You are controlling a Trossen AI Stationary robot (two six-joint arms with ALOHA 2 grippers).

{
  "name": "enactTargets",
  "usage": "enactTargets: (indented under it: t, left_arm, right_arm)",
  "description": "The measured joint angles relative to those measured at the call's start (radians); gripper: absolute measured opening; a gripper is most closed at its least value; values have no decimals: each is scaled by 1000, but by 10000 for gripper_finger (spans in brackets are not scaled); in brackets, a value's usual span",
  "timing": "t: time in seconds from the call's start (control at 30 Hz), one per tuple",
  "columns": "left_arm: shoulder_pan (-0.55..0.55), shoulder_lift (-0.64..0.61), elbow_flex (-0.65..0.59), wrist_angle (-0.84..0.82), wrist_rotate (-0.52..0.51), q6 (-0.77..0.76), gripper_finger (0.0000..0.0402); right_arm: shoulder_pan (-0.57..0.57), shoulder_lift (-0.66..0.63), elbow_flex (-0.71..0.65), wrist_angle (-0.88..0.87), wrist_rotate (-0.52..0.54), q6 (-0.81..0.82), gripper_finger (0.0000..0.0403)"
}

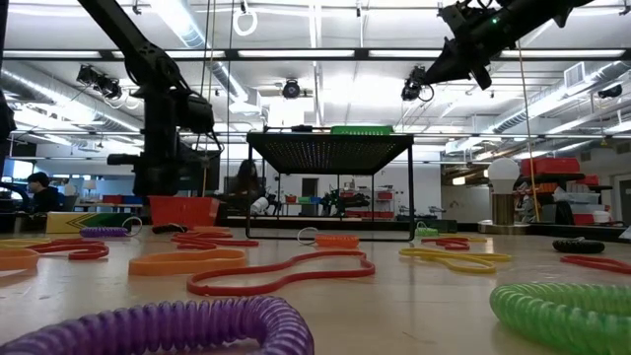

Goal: Pick & Place Office Desk Supplies
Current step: Put the red bin on the shelf

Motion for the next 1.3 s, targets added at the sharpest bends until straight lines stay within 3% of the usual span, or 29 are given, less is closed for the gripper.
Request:
enactTargets:
  t: [0.2, 0.3, 0.43, 0.7, 1.0, 1.3]
  left_arm:
    - [8, 0, 0, 18, 7, -22, 169]
    - [27, 12, 0, 19, 1, -70, 178]
    - [49, 54, -1, 15, 32, -83, 145]
    - [43, 38, -1, 56, 133, -46, 14]
    - [82, -96, 30, -38, 306, -62, 9]
    - [22, -146, 356, -223, 338, -109, 9]
  right_arm:
    - [0, 0, 0, 0, 0, 1, 11]
    - [0, 0, 0, 0, 0, 10, 11]
    - [0, 0, 0, 0, 0, 17, 11]
    - [0, 0, 0, 0, 0, 20, 11]
    - [0, 0, 0, -1, 0, 20, 11]
    - [0, 0, 0, -1, 0, 20, 11]
